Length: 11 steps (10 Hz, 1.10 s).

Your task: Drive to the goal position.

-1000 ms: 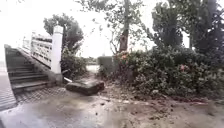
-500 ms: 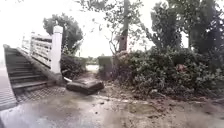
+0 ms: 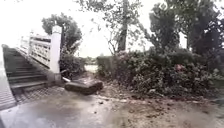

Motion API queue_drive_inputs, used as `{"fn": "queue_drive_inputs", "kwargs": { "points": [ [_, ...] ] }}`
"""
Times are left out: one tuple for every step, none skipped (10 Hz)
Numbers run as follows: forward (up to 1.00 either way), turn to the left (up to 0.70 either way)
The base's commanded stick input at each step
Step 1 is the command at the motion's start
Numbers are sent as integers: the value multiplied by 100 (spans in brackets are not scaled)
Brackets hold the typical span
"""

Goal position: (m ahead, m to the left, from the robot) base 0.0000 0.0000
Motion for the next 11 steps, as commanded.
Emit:
{"fn": "queue_drive_inputs", "kwargs": {
  "points": [
    [45,-26],
    [45,-26],
    [45,-24],
    [42,3],
    [3,1],
    [3,1],
    [3,1],
    [3,1],
    [3,1],
    [3,1],
    [3,1]
  ]
}}
